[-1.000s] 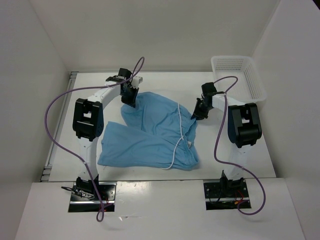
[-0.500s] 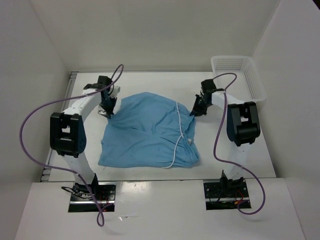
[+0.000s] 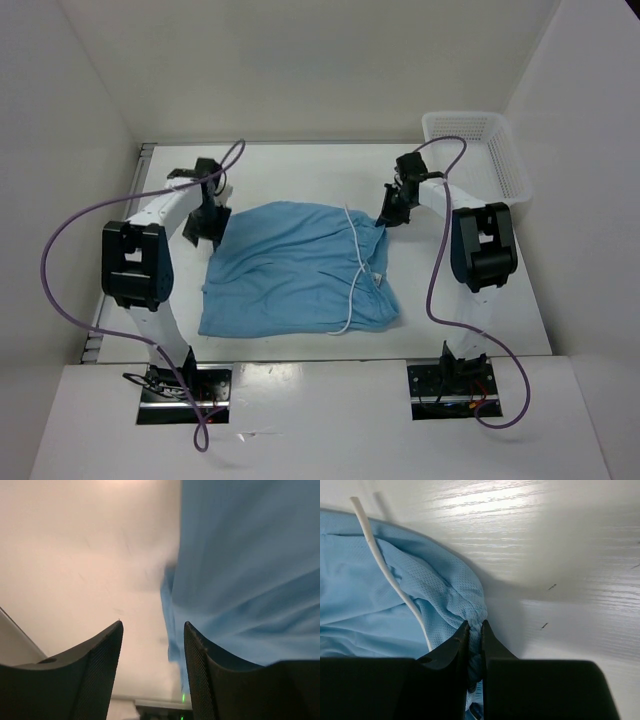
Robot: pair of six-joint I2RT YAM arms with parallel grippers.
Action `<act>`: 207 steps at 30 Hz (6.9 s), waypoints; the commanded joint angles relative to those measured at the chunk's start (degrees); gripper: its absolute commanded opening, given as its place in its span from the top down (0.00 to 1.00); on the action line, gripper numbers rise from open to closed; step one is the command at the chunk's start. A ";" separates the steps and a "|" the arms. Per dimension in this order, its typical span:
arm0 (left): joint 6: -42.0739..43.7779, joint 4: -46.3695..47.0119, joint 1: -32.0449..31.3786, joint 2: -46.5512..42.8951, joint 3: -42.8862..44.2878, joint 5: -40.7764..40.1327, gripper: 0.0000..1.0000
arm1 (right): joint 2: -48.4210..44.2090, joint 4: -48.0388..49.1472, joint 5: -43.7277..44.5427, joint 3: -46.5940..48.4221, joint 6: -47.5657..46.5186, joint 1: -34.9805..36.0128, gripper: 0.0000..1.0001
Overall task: Fold and stack the shorts
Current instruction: Flatten the shorts out, then fold the shorts
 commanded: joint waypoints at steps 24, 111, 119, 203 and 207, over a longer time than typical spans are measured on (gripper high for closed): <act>0.16 3.85 -3.20 27.49 30.55 16.98 0.94 | -1.61 -1.93 0.45 3.92 -2.40 1.64 1.00; 0.16 0.54 4.27 -19.42 4.74 14.69 1.00 | -22.51 9.93 3.08 -6.33 -12.85 2.34 1.00; 0.16 -8.97 4.27 -27.18 2.43 15.23 1.00 | -33.68 11.25 1.06 -15.75 -14.25 3.40 1.00; 0.16 4.92 1.99 3.84 18.60 17.86 1.00 | -14.74 6.41 5.62 0.84 4.82 6.04 0.70; 0.16 4.39 1.99 3.84 19.21 17.86 1.00 | -1.57 0.46 5.55 17.33 1.04 4.81 0.41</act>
